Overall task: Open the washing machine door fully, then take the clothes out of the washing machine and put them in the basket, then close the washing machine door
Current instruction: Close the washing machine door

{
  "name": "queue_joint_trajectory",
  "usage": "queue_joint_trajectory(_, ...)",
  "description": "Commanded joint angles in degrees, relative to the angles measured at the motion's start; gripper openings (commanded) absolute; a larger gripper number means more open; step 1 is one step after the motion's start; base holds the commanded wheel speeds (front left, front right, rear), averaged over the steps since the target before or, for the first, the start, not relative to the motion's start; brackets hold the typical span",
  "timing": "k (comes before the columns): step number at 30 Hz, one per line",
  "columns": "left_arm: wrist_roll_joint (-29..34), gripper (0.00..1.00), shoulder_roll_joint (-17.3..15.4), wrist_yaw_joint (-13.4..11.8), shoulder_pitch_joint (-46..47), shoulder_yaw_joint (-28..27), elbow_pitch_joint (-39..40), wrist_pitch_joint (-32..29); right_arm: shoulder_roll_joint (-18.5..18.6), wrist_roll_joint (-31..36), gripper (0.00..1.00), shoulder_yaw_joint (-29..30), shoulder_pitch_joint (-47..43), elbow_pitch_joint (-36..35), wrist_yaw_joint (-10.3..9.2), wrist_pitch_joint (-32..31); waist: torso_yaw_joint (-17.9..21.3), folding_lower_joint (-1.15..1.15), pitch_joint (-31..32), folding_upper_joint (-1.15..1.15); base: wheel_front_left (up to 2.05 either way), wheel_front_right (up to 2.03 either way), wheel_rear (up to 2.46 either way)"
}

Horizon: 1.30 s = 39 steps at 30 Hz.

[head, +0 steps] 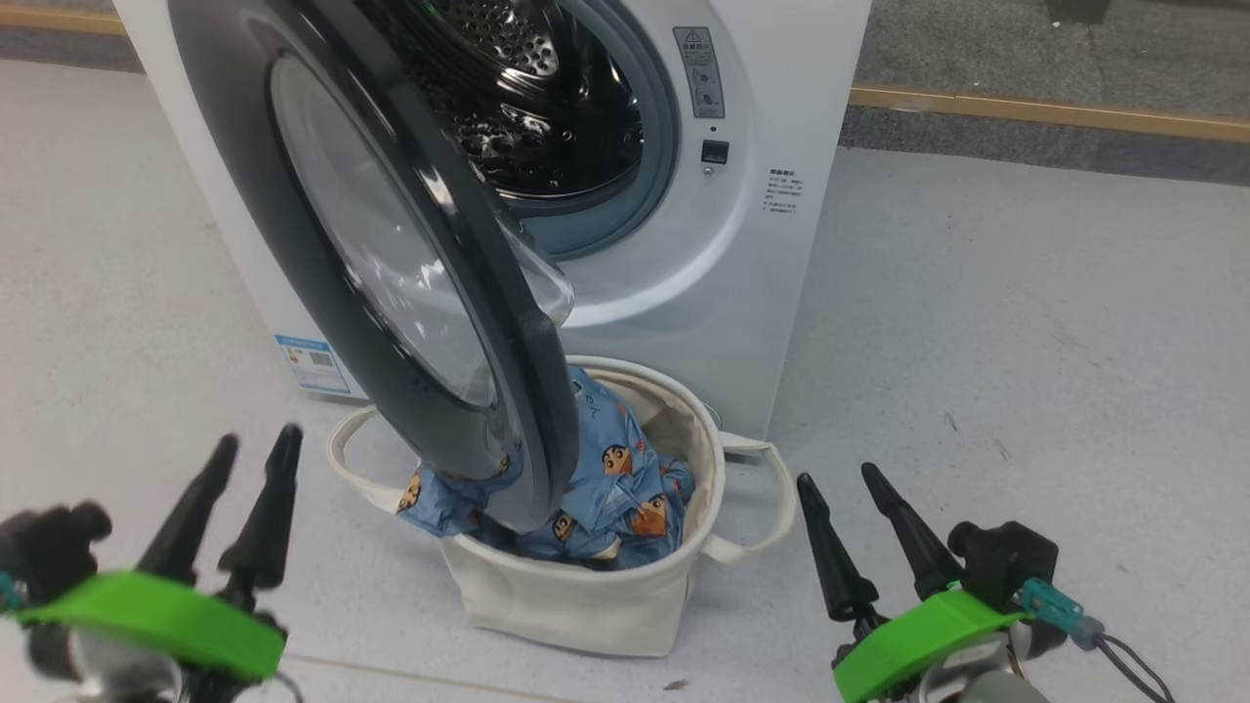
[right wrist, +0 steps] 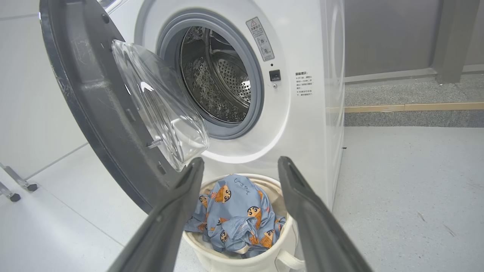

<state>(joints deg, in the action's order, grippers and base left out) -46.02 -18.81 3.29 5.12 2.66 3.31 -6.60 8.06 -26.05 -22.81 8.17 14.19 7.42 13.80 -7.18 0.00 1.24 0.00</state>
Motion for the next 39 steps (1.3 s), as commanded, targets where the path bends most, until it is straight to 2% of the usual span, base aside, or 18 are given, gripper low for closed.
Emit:
queue_joint_trajectory(1,3.3,1.00,-2.7,1.1,1.1,-1.6,1.5,3.0,0.3,0.8,1.00,-1.0,2.4,-2.4,0.07,0.9,0.0,0.00,0.0,0.00,0.00,0.00,0.00)
queue_joint_trajectory(2,3.3,1.00,-2.7,1.1,1.1,-1.6,1.5,3.0,0.3,0.8,1.00,-1.0,2.4,-2.4,0.07,0.9,0.0,0.00,0.0,0.00,0.00,0.00,0.00)
queue_joint_trajectory(5,7.7,1.00,-3.9,2.0,-0.4,-0.6,0.1,8.1,0.3,1.3,1.00,-1.0,2.4,-3.2,0.07,0.7,0.0,0.00,-0.2,0.00,0.00,0.00,0.00)
queue_joint_trajectory(10,11.4,1.00,-3.2,2.3,-1.3,0.9,-3.9,13.6,0.7,2.0,1.00,-0.8,2.3,-4.6,0.07,0.1,-0.1,0.00,-0.5,0.00,0.00,0.00,0.00)
queue_joint_trajectory(21,12.4,1.00,-2.0,2.4,0.0,2.4,-9.1,16.9,1.1,2.6,1.00,-0.6,1.9,-6.9,0.07,-1.5,-0.4,0.00,-1.0,0.00,0.00,0.00,0.00)
queue_joint_trajectory(22,12.5,1.00,-2.0,2.4,0.1,2.5,-9.3,16.9,1.1,2.4,0.87,-0.6,1.9,-7.0,0.07,-1.6,-0.5,0.00,-1.0,0.00,0.00,0.00,0.00)
queue_joint_trajectory(23,12.4,1.00,-2.0,2.5,0.2,2.6,-9.5,16.9,1.1,2.3,0.00,-0.7,2.0,-7.3,0.07,-1.6,-0.6,0.00,-1.0,0.00,0.00,0.00,0.00)
queue_joint_trajectory(27,12.0,1.00,-1.7,2.6,0.4,2.9,-10.0,17.3,1.4,1.8,0.00,-2.6,2.9,-8.6,0.07,-1.3,-1.5,0.00,-1.0,0.00,0.00,0.00,0.00)
queue_joint_trajectory(32,11.8,1.00,-1.2,2.7,0.5,3.6,-10.7,17.5,0.3,0.4,0.00,-11.0,6.0,-8.6,0.07,-1.9,-3.4,0.00,-0.3,0.00,0.00,0.00,0.00)
queue_joint_trajectory(39,11.1,1.00,0.7,2.8,1.0,5.3,-12.6,17.6,-3.1,-3.0,0.00,-20.6,12.6,-1.4,0.07,-1.8,-7.7,0.00,1.6,0.00,0.00,0.00,0.00)
